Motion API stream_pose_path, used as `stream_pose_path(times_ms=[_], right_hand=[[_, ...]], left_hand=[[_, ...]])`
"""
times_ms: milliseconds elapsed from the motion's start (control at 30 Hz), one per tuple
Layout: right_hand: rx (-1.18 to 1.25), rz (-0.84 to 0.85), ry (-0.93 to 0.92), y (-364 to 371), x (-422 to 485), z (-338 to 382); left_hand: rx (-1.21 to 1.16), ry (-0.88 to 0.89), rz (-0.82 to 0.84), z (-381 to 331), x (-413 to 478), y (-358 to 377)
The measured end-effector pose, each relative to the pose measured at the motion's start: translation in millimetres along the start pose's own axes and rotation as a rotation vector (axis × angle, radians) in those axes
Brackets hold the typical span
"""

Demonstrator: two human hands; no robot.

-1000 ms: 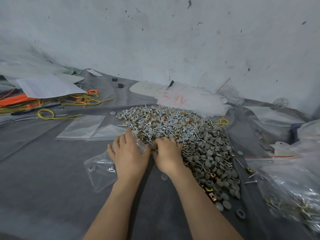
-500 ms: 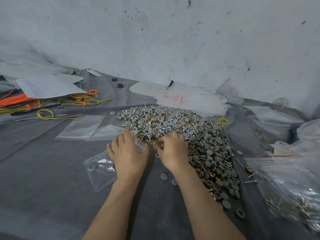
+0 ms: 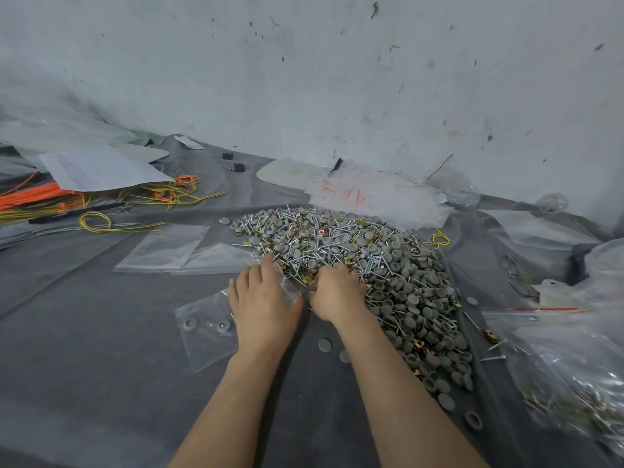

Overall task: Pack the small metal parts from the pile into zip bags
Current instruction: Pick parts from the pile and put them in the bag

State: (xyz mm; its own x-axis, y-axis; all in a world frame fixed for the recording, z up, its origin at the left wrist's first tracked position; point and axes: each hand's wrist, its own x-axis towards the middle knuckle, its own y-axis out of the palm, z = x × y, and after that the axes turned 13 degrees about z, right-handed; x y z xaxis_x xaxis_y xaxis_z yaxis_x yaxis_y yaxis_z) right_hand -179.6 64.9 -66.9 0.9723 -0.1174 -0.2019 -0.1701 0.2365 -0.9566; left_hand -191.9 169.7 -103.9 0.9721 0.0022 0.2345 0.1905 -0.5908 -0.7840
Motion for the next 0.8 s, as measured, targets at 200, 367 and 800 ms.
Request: stream_pose_path(times_ms=[200, 367, 800], right_hand=[[0.575, -0.216, -0.214, 6, 0, -6], [0.828, -0.025, -0.407, -5, 0, 2], [0.095, -0.262, -0.028, 19, 6, -17]], left_hand=[[0.024, -0.004, 0.004, -1, 0, 1], [0.02, 0.014, -0.003, 0, -1, 1], [-0.02, -0.001, -0.005, 1, 0, 2]])
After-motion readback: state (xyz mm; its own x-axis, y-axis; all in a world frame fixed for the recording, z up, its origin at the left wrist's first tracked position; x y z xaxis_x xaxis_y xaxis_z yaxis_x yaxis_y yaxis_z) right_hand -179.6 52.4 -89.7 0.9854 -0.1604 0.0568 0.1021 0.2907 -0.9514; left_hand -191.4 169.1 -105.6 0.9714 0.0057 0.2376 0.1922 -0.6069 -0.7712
